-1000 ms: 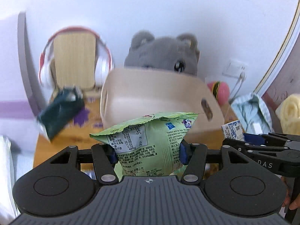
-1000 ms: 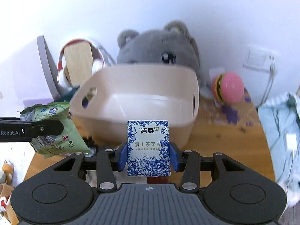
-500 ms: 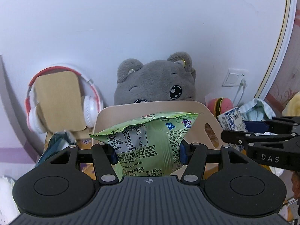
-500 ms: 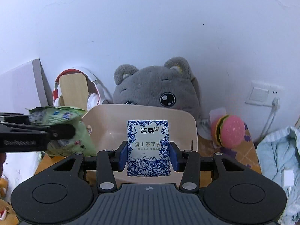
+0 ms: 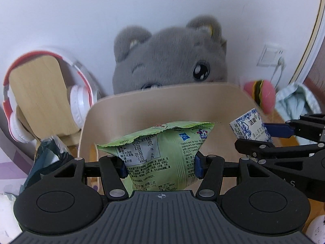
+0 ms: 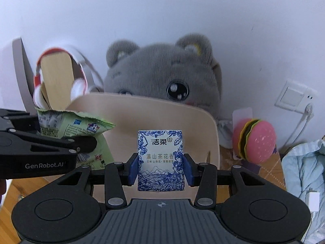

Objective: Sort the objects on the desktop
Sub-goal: 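Drop the chip bag from left tool into basket while right tool drops the tissue pack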

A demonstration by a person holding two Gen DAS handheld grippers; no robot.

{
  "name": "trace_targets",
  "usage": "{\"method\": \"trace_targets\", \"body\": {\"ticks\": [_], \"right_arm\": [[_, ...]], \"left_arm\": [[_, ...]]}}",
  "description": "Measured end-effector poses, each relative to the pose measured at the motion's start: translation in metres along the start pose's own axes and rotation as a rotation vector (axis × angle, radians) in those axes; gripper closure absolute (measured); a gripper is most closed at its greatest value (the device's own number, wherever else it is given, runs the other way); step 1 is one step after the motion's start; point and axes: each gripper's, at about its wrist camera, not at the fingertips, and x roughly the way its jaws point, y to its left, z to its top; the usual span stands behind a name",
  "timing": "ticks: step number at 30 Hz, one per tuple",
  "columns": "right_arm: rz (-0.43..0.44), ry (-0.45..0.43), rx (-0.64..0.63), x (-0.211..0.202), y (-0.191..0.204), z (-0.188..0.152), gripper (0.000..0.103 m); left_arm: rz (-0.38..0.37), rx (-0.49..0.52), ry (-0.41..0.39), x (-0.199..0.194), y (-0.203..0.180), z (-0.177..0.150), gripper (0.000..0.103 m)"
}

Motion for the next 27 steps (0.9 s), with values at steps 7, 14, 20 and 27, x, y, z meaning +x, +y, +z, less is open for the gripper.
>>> {"method": "trace_targets", "body": {"ticks": [7, 14, 20, 27], "right_arm": [[-0.033, 0.093, -0.021, 0.03, 0.003, -0.006, 0.06], [-0.057, 0.174, -0.063, 0.042, 0.007, -0.008, 0.06], [-0.06, 0.182, -0.085, 0.041, 0.007, -0.013, 0.049], [-0.038, 0.135, -0.085, 0.023, 0.003, -0.009, 0.018]], "left_arm": [[0.02, 0.038, 0.126, 0.031, -0.001, -0.01, 0.045], [0.045, 0.046, 0.16, 0.04, 0.004, -0.019, 0.044], [0.039, 0.038, 0.146, 0.033, 0.007, -0.02, 0.04], [0.03, 0.035, 0.092, 0.012, 0.01, -0.017, 0.03]]}}
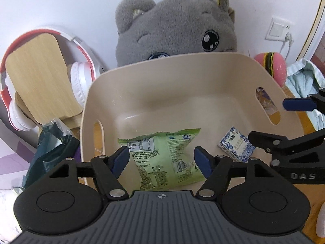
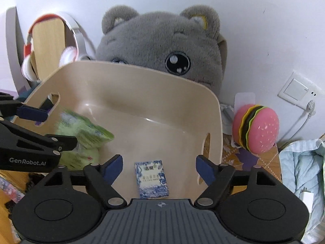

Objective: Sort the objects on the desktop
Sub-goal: 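Drop the chip bag from left tool into basket while right tool drops the tissue pack, then reach left tool to the Hello Kitty candy box while right tool reaches the white chip bag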

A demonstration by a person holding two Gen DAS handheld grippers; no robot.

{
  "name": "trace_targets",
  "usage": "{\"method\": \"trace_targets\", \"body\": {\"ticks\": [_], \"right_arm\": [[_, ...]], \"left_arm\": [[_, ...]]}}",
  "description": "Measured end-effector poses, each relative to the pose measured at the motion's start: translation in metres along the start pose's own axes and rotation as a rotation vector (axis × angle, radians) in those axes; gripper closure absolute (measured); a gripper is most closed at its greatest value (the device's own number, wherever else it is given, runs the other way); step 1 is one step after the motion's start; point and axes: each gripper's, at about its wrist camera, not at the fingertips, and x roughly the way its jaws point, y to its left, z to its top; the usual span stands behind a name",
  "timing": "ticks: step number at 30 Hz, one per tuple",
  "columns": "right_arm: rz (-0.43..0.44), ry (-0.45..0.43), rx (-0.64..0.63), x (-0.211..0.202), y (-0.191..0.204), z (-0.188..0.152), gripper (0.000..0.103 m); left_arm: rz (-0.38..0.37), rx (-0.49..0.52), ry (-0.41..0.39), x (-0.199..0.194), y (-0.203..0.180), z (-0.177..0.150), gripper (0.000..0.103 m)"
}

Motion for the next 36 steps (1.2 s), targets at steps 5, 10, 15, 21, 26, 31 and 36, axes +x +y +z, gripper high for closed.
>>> {"method": "trace_targets", "body": {"ticks": [5, 10, 15, 21, 26, 31, 36], "right_arm": [[0.022, -0.057, 0.0, -0.028, -0.008, -0.001, 0.006], [0.047, -0.089, -0.014, -0.057, -0.021, -0.011, 0.0], [0.041, -0.096, -0.04, -0.081, -0.033, -0.031, 0.0], [0.0, -0.044, -0.07, -0.083, -0.041, -0.063, 0.0], [0.003, 0.001, -0.011, -0.076, -0.047, -0.09, 0.0], [0.053, 0.004, 0.036, -0.076, -0.041, -0.11, 0.0], [0.121, -0.032, 0.094, -0.08, -0.019, -0.112, 0.0]], "left_arm": [[-0.04, -0.012, -0.045, -0.026, 0.01, -0.006, 0.026], [-0.053, 0.046, -0.082, -0.052, 0.024, -0.017, 0.025], [-0.09, 0.112, -0.069, -0.071, 0.041, -0.034, 0.025], [-0.119, 0.216, -0.015, -0.075, 0.053, -0.065, 0.025], [-0.149, 0.318, 0.028, -0.072, 0.052, -0.094, 0.025], [-0.197, 0.388, 0.044, -0.068, 0.043, -0.112, 0.025], [-0.206, 0.415, 0.06, -0.054, 0.033, -0.118, 0.025]]}}
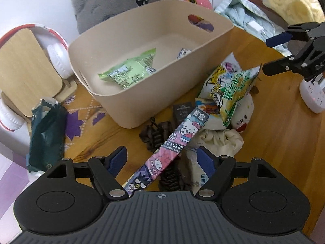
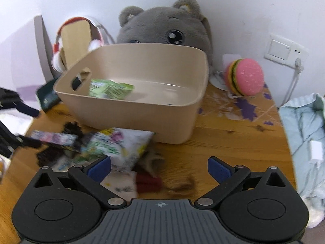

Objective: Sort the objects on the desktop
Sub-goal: 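Reach left tool to the Hello Kitty candy box while right tool reaches the white chip bag, then grasp and lift the candy box with left tool while right tool lifts the white chip bag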

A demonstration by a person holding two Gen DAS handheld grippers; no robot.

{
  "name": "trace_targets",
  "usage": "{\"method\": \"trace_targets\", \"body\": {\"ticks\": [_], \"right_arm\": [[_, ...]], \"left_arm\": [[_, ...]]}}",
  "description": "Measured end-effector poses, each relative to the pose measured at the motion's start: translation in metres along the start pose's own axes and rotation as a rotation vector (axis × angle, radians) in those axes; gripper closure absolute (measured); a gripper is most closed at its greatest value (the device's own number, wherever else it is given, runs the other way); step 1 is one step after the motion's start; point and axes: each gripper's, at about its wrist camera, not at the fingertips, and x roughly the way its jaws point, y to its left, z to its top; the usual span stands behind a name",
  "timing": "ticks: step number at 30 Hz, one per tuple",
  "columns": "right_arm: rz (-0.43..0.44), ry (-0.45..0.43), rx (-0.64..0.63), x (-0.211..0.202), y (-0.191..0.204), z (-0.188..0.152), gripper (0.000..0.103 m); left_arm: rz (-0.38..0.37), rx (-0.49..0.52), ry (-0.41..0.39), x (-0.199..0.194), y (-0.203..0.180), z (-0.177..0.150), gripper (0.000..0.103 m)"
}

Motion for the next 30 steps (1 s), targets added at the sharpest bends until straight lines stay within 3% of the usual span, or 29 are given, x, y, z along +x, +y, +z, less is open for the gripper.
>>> {"method": "trace_targets", "body": {"ticks": [9, 15, 20, 23, 25, 30], "right_arm": [[0.041, 0.01, 0.141, 0.025, 0.039, 0.0, 0.0], [0.021, 0.055, 0.224, 0.052, 0.044, 0.0, 0.004], [0.002, 0.093, 0.24, 0.07, 0.046, 0.002, 0.008], [0.006, 0.101, 0.26, 0.077, 0.046, 0.002, 0.009], [0.04, 0.107, 0.272, 0.079, 0.047, 0.002, 0.023], [0.078, 0.121, 0.292, 0.081, 0.052, 0.0, 0.04]], "left_arm": [[0.006, -0.018, 0.023, 0.022, 0.004, 0.001, 0.027], [-0.014, -0.048, 0.042, 0.031, 0.006, 0.002, 0.042], [-0.034, -0.059, 0.058, 0.037, 0.006, 0.0, 0.045], [-0.053, -0.071, 0.061, 0.038, 0.007, 0.0, 0.054], [-0.067, -0.071, 0.069, 0.039, 0.007, 0.0, 0.06], [-0.094, -0.08, 0.079, 0.04, 0.006, -0.001, 0.073]]}}
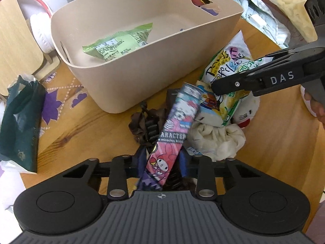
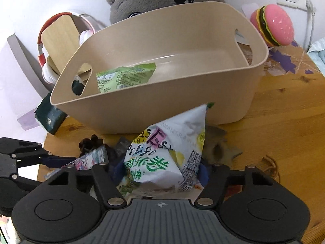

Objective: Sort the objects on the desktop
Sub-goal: 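Grasp and lift the candy box with left tool while right tool lifts the white chip bag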

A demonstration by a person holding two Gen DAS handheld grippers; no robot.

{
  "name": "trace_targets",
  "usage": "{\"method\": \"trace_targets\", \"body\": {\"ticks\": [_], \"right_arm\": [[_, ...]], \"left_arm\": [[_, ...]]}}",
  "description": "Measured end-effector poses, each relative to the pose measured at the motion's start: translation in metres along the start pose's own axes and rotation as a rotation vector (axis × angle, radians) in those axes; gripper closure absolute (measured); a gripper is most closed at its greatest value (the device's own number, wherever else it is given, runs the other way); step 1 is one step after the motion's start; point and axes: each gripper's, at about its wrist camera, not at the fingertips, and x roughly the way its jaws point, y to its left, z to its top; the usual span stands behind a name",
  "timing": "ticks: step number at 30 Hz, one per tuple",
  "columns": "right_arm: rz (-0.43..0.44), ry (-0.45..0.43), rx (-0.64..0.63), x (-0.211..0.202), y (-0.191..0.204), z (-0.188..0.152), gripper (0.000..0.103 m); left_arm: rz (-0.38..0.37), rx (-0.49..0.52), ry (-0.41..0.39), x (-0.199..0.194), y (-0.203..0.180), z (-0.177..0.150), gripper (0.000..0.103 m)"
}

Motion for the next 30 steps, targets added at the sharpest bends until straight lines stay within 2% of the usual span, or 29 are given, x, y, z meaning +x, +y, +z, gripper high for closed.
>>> {"method": "trace_targets", "body": {"ticks": [7, 16, 23, 30], "right_arm": [[-0.001, -0.008, -0.001, -0.006, -0.001, -0.003, 0.047], [0.003, -0.051, -0.061, -0.027, 0.002, -0.009, 0.049], [0.023, -0.099, -0.082, -0.055, 0.0, -0.009, 0.049], [0.034, -0.164, -0.104, -0.084, -0.003, 0.001, 0.049]], "left_arm": [[-0.008, -0.009, -0.007, -0.003, -0.003, -0.006, 0.079], [-0.028, -0.036, -0.044, -0.015, -0.006, -0.009, 0.079], [-0.042, -0.047, -0.091, -0.035, -0.011, -0.011, 0.079], [-0.042, -0.082, -0.174, -0.062, -0.007, -0.005, 0.079]]}}
